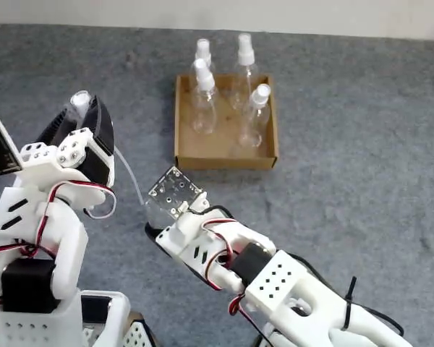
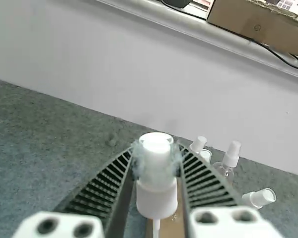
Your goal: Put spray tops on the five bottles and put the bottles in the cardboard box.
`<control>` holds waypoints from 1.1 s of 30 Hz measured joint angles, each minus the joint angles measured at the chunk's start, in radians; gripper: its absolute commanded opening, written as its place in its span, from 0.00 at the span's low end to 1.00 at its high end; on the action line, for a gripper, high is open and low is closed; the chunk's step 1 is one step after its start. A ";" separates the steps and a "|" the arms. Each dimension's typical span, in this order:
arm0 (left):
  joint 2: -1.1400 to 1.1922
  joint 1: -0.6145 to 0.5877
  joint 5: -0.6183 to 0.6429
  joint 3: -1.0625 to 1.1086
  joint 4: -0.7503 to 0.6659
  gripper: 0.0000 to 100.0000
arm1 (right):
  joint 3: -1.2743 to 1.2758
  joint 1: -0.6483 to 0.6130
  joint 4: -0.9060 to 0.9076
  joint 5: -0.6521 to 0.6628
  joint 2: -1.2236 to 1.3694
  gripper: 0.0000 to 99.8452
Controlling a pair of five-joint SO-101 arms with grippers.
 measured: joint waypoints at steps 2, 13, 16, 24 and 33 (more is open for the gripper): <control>0.000 0.000 0.000 0.000 0.000 0.03 | 0.000 -0.002 0.000 0.000 0.000 0.00; -0.002 0.031 0.000 0.029 -0.066 0.03 | 0.000 -0.002 0.000 0.000 0.000 0.00; -0.002 0.061 0.000 0.029 -0.018 0.03 | 0.000 -0.002 0.000 0.000 0.000 0.00; 0.000 0.123 0.000 0.118 0.141 0.03 | 0.000 -0.002 0.000 0.000 -0.015 0.00; -0.014 0.216 -0.064 0.140 0.193 0.03 | 0.008 0.061 -0.048 -0.008 -0.196 0.00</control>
